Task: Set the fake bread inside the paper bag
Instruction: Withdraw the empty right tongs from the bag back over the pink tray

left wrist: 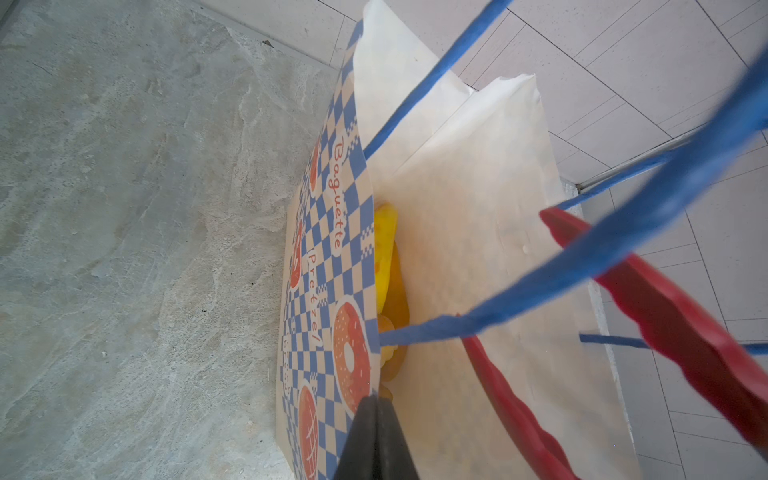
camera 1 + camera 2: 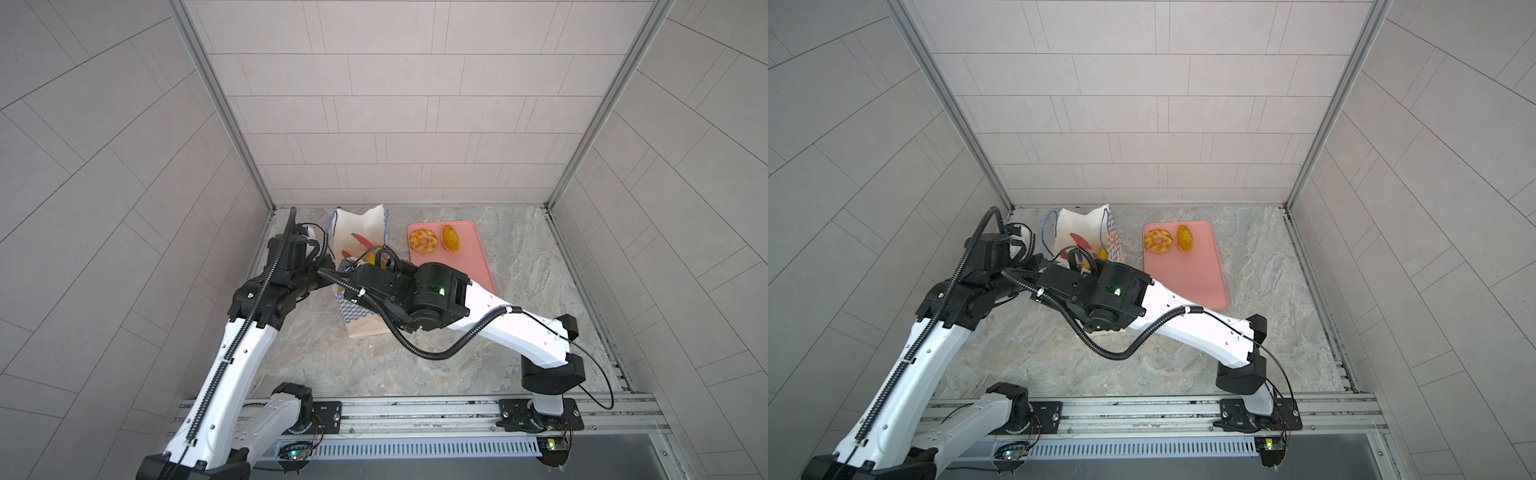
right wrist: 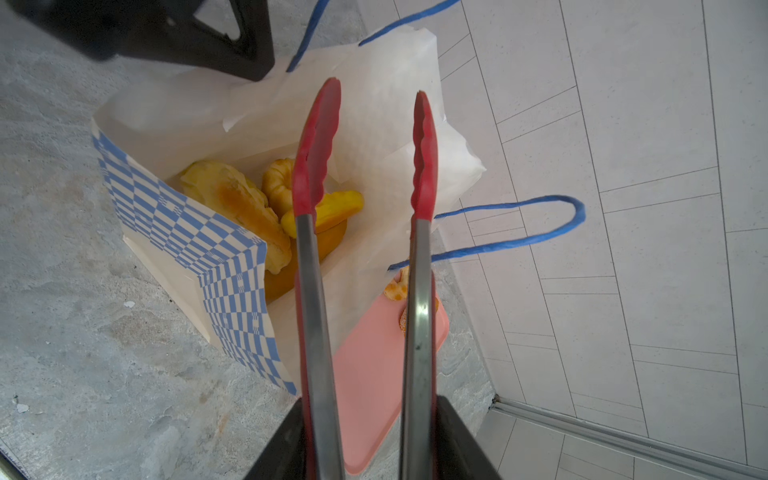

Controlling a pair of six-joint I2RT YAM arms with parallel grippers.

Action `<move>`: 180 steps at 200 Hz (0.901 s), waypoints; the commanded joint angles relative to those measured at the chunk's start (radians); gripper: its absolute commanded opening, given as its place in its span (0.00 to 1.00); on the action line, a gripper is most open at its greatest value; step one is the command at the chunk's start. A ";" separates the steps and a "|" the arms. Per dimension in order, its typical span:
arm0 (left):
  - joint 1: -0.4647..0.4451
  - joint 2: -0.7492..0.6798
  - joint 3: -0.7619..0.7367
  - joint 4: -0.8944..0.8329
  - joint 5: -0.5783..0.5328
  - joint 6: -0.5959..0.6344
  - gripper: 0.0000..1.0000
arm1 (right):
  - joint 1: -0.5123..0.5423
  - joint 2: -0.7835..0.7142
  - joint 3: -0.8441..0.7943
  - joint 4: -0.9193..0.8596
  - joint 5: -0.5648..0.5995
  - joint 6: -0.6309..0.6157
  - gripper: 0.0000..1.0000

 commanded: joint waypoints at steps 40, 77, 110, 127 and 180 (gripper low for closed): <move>-0.001 -0.013 0.007 -0.010 -0.007 0.005 0.07 | 0.006 -0.105 0.018 0.079 0.100 -0.025 0.45; -0.001 -0.014 0.006 -0.010 -0.008 0.004 0.07 | 0.006 -0.148 -0.009 0.148 0.132 -0.048 0.45; -0.001 -0.013 0.005 -0.008 -0.007 0.003 0.07 | 0.006 -0.207 -0.057 0.249 0.141 -0.074 0.45; -0.001 -0.013 0.006 -0.009 -0.007 0.002 0.07 | 0.006 -0.237 -0.083 0.299 0.141 -0.090 0.45; -0.001 -0.013 0.002 -0.007 -0.007 0.002 0.07 | 0.005 -0.367 -0.244 0.524 0.120 -0.147 0.45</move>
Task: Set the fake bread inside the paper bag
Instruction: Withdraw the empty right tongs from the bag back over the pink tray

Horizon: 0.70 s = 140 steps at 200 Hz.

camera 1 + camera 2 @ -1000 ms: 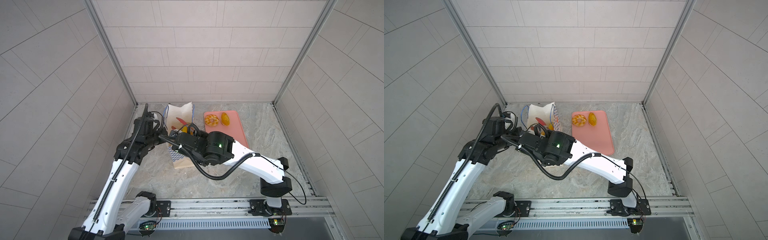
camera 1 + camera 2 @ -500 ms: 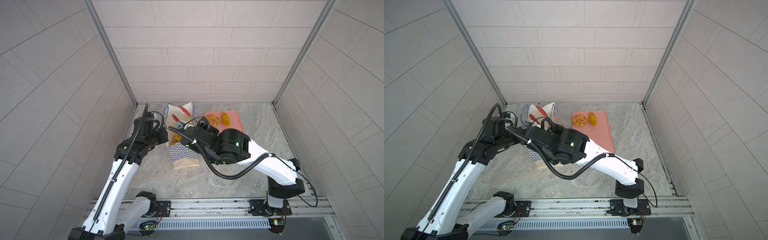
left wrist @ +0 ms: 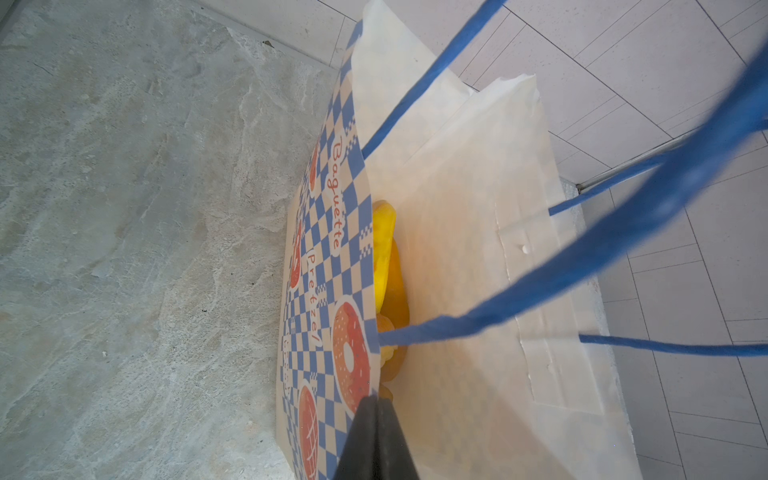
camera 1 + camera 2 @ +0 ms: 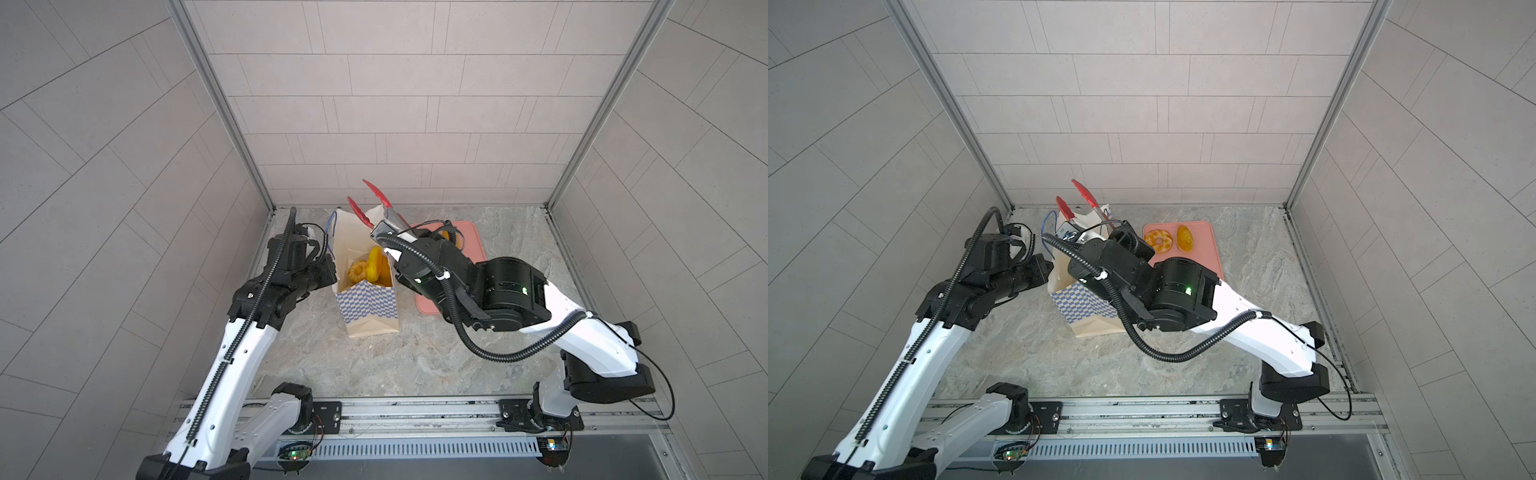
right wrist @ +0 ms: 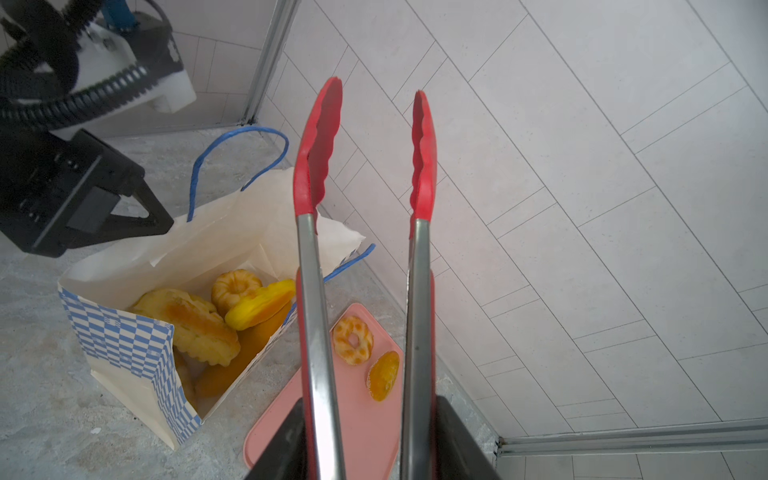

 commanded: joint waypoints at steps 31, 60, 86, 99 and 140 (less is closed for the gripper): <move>-0.001 -0.015 0.003 -0.008 -0.004 0.003 0.07 | 0.004 -0.132 -0.121 0.244 -0.007 -0.066 0.46; -0.001 -0.014 0.005 -0.007 -0.005 0.001 0.07 | -0.006 -0.170 -0.165 0.282 -0.010 -0.071 0.47; 0.000 -0.012 0.005 -0.002 0.000 -0.001 0.07 | -0.039 -0.195 -0.195 0.286 -0.012 -0.053 0.47; -0.001 -0.010 0.005 -0.002 0.000 0.000 0.07 | -0.064 -0.212 -0.215 0.285 -0.018 -0.040 0.47; -0.001 -0.009 0.005 0.000 0.002 -0.002 0.07 | -0.202 -0.285 -0.309 0.282 -0.084 0.049 0.47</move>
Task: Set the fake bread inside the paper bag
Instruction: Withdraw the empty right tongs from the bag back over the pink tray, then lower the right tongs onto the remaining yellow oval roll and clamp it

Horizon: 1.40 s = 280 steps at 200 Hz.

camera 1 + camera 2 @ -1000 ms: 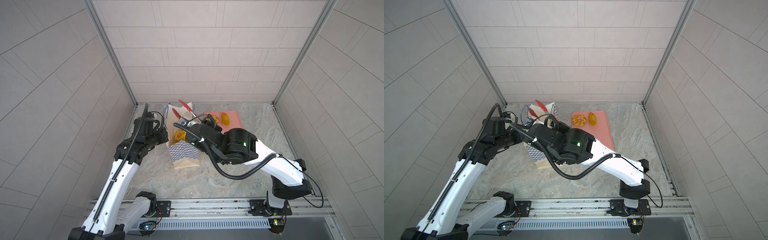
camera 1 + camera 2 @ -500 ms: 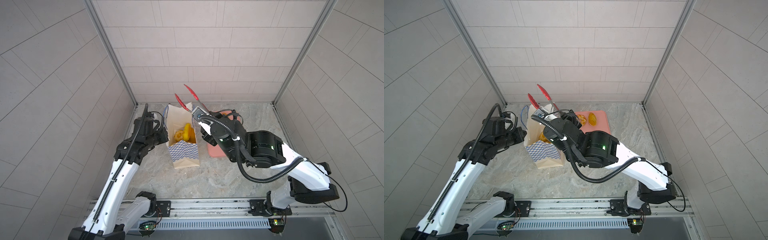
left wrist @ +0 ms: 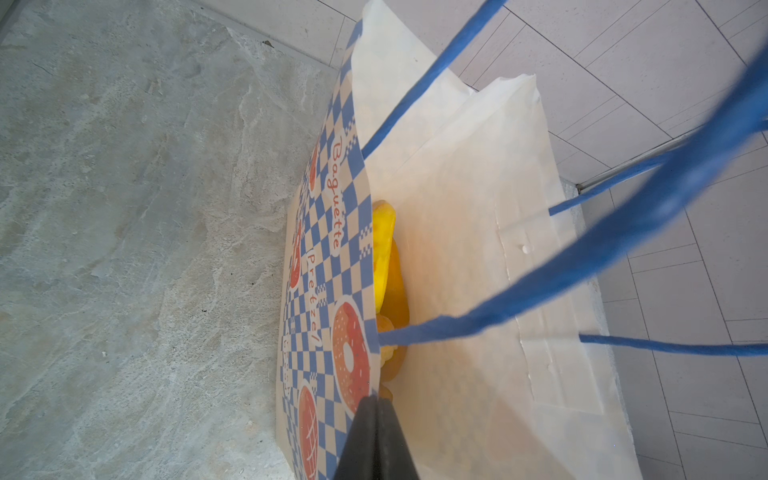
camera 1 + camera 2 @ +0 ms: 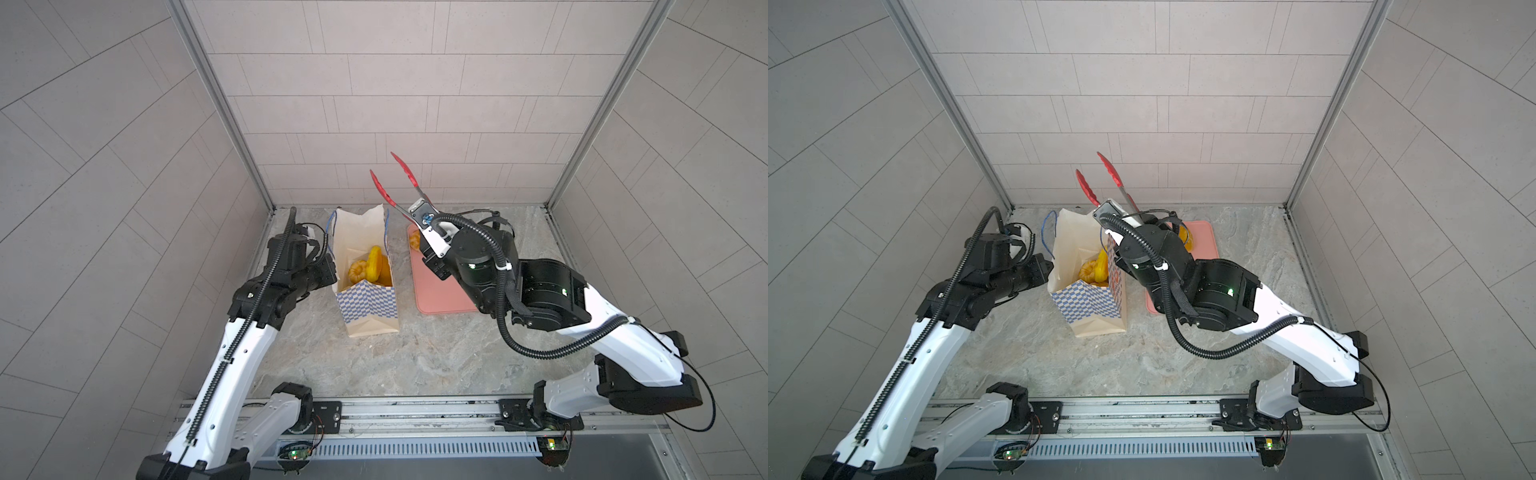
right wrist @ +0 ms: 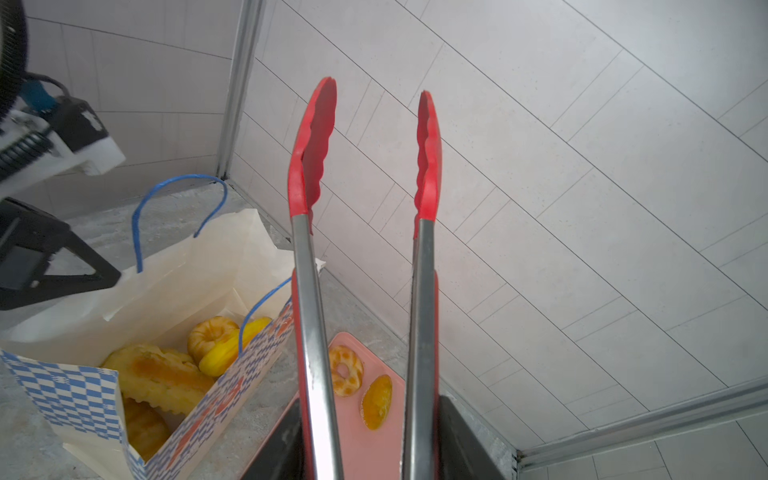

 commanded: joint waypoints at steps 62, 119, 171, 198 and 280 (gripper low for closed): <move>-0.001 -0.004 0.005 0.003 0.005 0.000 0.07 | -0.431 -0.152 -0.204 -0.013 -0.288 0.296 0.48; -0.001 -0.005 0.005 -0.002 0.006 0.005 0.07 | -0.669 -0.120 -0.352 -0.005 -0.485 0.417 0.46; -0.001 -0.003 0.005 -0.002 0.003 0.006 0.07 | -0.767 -0.052 -0.457 0.032 -0.581 0.451 0.45; 0.000 -0.004 0.006 -0.006 0.003 0.008 0.07 | -0.783 -0.009 -0.494 0.055 -0.608 0.456 0.45; -0.001 -0.003 0.005 -0.007 0.002 0.011 0.07 | -0.791 0.098 -0.538 0.102 -0.659 0.466 0.46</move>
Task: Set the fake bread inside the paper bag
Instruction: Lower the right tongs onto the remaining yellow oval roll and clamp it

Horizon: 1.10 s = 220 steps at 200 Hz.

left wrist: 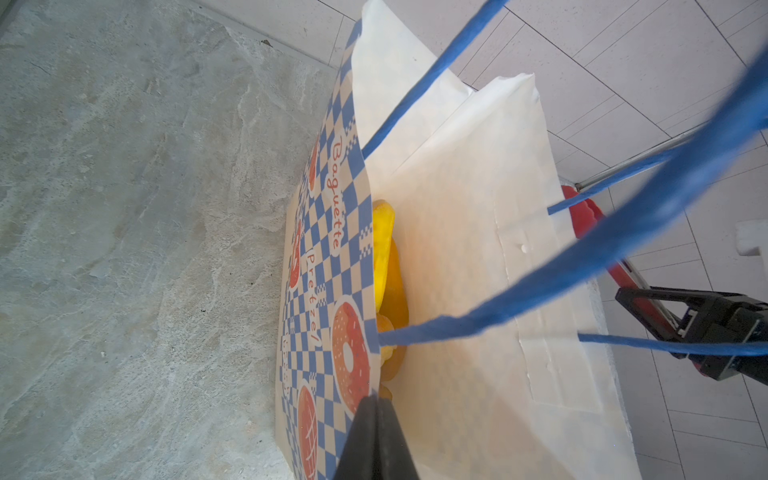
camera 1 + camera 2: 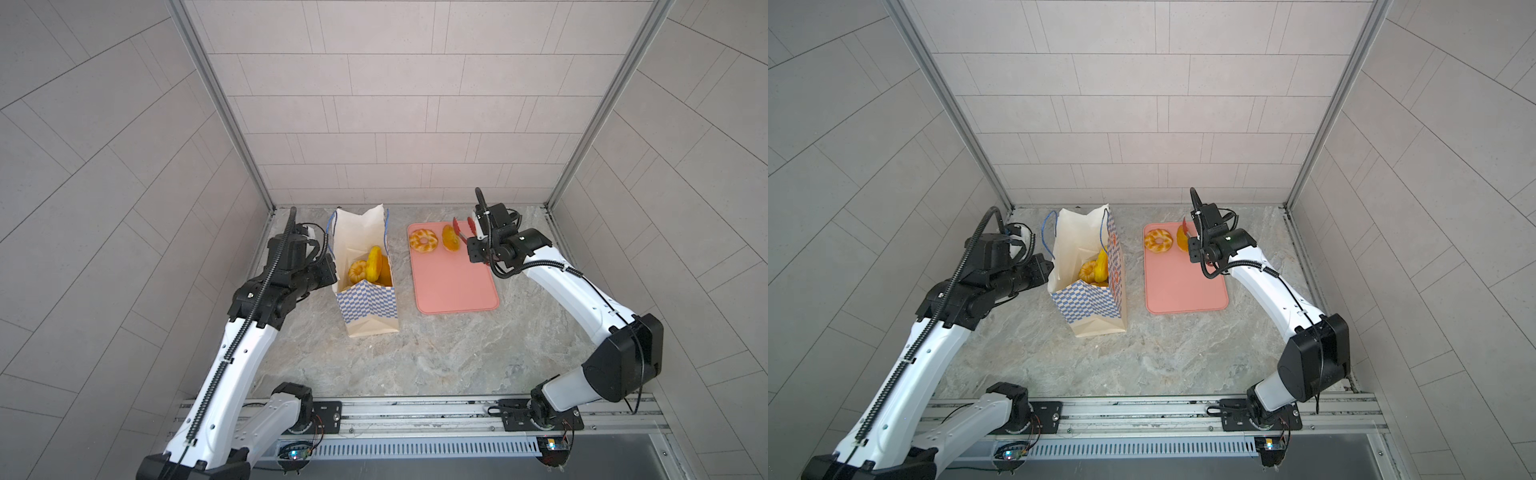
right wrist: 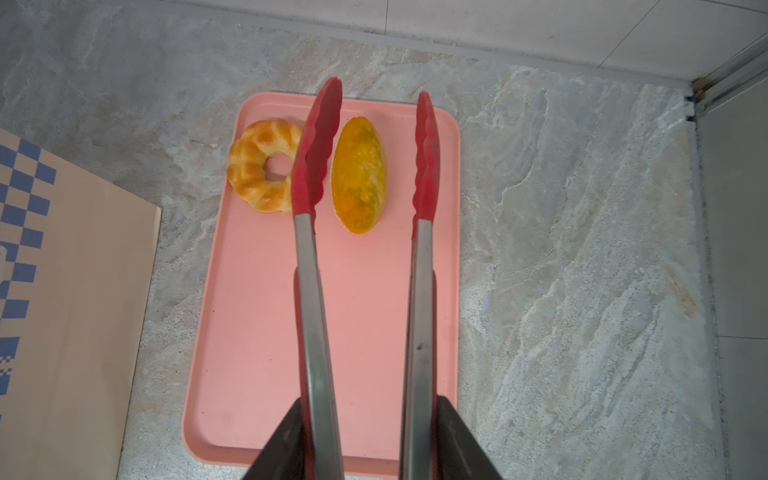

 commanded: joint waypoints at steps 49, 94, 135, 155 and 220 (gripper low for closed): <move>-0.001 -0.008 0.002 -0.011 -0.003 0.012 0.07 | -0.005 0.074 0.004 0.051 -0.017 0.018 0.49; -0.001 -0.012 -0.001 -0.017 -0.010 0.015 0.07 | -0.010 0.123 0.008 0.054 -0.018 0.022 0.53; -0.001 -0.011 -0.004 -0.014 -0.010 0.013 0.07 | -0.020 0.171 0.014 0.055 -0.018 0.026 0.55; -0.001 -0.009 -0.004 -0.014 -0.009 0.013 0.07 | -0.026 0.197 0.022 0.056 -0.023 0.026 0.57; -0.001 -0.008 -0.005 -0.015 -0.015 0.014 0.07 | -0.040 0.300 0.088 0.024 -0.053 0.035 0.56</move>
